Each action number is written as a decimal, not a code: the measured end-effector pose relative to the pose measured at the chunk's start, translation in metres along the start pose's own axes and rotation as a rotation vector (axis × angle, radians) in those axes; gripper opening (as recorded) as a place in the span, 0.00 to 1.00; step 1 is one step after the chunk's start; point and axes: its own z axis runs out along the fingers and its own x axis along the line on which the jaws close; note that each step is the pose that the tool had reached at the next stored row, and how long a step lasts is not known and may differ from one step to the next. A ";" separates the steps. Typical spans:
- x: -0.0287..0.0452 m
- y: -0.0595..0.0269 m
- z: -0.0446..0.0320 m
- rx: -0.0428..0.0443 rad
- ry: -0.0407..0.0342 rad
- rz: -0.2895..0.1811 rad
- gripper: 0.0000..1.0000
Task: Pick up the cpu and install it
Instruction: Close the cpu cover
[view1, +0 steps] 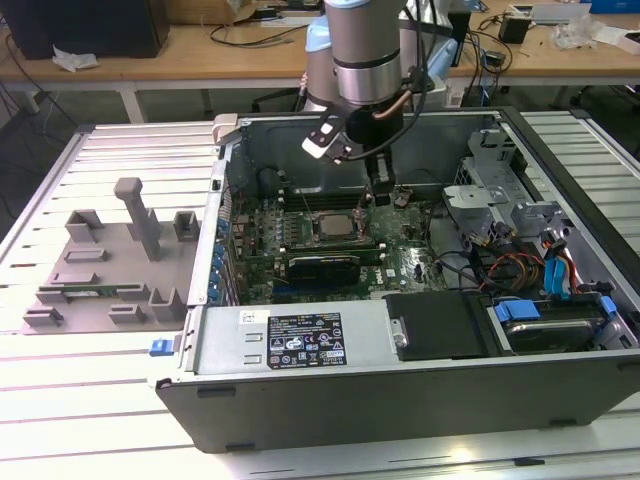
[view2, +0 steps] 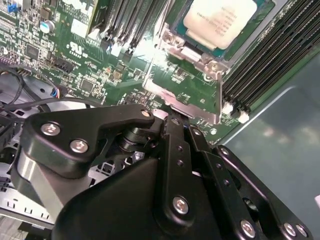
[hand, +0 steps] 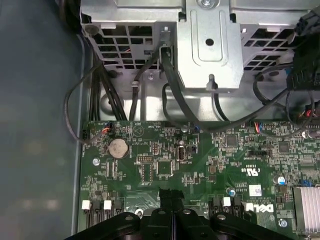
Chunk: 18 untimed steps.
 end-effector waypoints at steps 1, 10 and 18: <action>0.0001 -0.0019 -0.0004 -0.0043 -0.0001 0.000 0.11; 0.0028 -0.0249 -0.0047 -0.0527 0.0004 0.001 0.11; 0.0045 -0.0379 -0.0072 -0.0748 0.0004 0.002 0.11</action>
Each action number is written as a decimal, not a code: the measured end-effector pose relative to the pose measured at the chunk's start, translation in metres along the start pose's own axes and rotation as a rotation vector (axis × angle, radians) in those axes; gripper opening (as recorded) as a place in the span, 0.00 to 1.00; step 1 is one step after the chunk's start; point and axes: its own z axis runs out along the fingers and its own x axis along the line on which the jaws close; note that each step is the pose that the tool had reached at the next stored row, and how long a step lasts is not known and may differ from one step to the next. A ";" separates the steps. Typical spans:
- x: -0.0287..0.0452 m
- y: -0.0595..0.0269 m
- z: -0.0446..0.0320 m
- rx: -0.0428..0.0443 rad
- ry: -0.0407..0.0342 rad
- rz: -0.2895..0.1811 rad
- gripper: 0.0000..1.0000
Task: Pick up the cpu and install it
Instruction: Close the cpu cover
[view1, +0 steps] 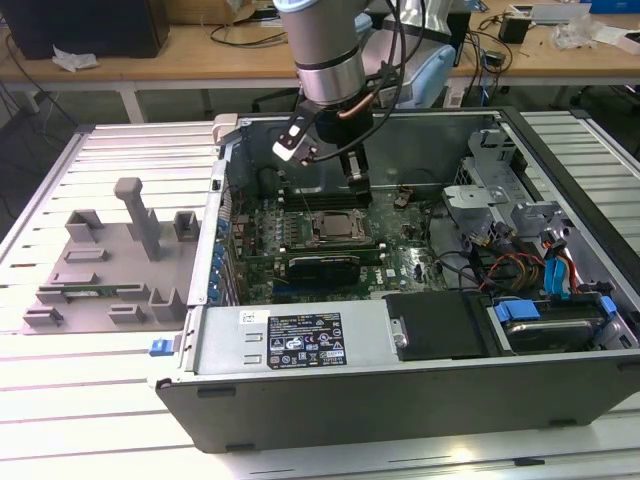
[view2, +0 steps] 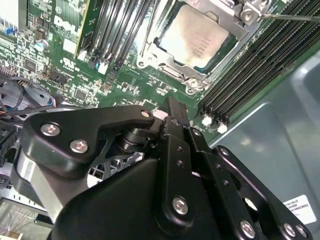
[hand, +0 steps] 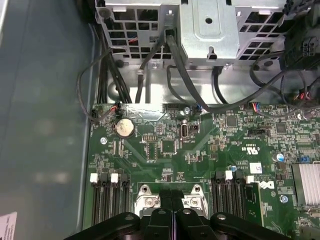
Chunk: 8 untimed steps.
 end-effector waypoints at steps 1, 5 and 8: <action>0.0000 0.0000 0.0000 -0.0001 0.0000 0.000 0.11; -0.0001 -0.0002 0.0001 0.0173 -0.0002 0.000 0.11; 0.0000 0.0002 0.0007 0.0828 -0.0005 -0.002 0.11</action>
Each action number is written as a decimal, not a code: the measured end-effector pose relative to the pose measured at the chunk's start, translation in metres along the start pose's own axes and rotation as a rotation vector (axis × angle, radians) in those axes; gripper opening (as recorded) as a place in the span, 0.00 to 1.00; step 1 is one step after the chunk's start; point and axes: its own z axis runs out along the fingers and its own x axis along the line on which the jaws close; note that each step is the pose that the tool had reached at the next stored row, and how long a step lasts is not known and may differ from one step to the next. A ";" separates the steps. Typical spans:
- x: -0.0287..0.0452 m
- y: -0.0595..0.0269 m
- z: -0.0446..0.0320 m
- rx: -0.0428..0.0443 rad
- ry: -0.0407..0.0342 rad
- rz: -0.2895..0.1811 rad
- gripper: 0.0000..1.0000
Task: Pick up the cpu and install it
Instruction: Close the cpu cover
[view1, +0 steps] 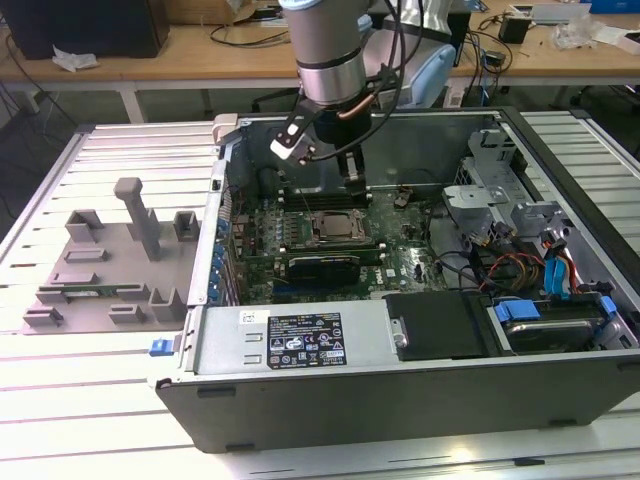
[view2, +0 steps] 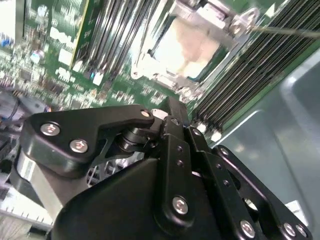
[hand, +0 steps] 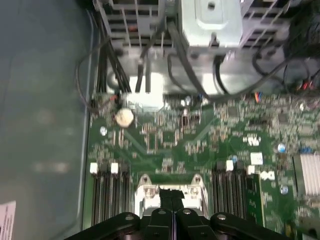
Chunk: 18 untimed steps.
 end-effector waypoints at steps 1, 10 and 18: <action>0.0000 0.0006 0.0002 0.0320 0.0000 -0.001 0.11; -0.0005 0.0029 0.0008 0.1671 -0.0004 -0.010 0.11; -0.0005 0.0029 0.0010 0.1634 0.0153 -0.159 0.11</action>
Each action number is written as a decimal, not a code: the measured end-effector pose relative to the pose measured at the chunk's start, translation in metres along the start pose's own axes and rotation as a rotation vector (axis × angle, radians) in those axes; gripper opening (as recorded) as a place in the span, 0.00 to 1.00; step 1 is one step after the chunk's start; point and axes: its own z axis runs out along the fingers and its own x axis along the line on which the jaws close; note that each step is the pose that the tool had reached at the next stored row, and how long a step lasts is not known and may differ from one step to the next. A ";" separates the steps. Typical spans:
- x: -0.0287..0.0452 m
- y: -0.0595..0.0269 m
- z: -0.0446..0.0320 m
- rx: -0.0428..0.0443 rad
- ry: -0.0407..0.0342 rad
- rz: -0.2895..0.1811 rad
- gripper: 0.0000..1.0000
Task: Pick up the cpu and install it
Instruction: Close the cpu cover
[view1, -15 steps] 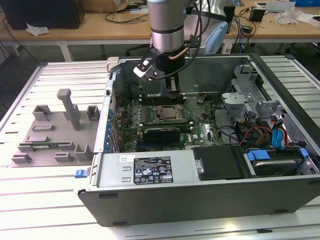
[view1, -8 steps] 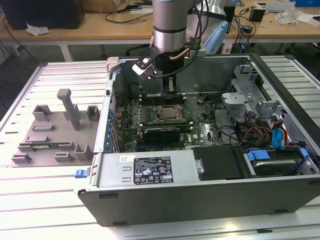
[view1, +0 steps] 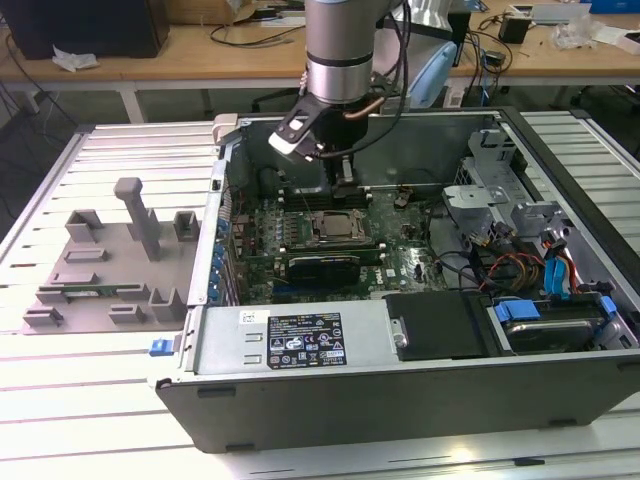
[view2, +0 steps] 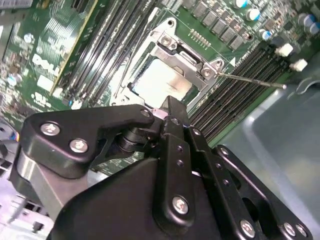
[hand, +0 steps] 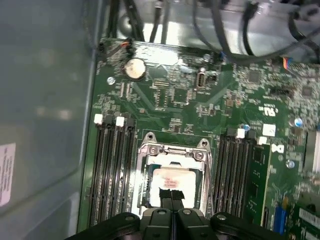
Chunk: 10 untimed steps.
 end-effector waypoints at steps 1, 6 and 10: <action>0.0000 0.0000 0.0000 -0.0006 0.0002 -0.028 0.11; 0.0000 0.0000 0.0000 -0.0033 0.0006 -0.167 0.11; 0.0000 0.0000 0.0001 -0.0050 0.0012 -0.252 0.11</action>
